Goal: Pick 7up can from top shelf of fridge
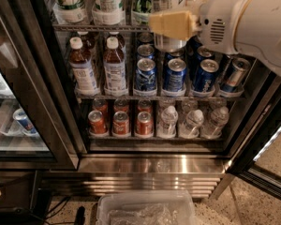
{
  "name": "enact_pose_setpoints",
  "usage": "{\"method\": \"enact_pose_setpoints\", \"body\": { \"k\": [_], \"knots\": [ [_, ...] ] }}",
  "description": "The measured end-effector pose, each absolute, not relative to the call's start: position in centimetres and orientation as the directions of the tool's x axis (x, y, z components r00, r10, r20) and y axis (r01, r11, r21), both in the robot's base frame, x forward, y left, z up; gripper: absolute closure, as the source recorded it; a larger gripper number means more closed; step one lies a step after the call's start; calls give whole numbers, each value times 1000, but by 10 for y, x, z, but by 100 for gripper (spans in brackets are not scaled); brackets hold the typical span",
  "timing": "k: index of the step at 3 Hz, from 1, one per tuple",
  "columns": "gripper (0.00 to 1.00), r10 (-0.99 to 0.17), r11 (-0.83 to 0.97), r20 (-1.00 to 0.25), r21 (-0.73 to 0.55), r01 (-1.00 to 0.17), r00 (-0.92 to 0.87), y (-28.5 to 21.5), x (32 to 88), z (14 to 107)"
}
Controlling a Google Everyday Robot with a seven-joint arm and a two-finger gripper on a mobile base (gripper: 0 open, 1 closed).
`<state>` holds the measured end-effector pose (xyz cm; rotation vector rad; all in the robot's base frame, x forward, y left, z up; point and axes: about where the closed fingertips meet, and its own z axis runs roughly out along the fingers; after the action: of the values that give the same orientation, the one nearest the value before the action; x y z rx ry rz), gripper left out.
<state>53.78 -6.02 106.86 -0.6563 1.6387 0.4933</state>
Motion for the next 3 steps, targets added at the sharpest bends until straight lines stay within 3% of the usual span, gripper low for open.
{"method": "enact_pose_setpoints", "body": {
  "k": [3],
  "knots": [
    [100, -199, 677, -950, 45, -735, -241, -75, 501, 1032]
  ]
}}
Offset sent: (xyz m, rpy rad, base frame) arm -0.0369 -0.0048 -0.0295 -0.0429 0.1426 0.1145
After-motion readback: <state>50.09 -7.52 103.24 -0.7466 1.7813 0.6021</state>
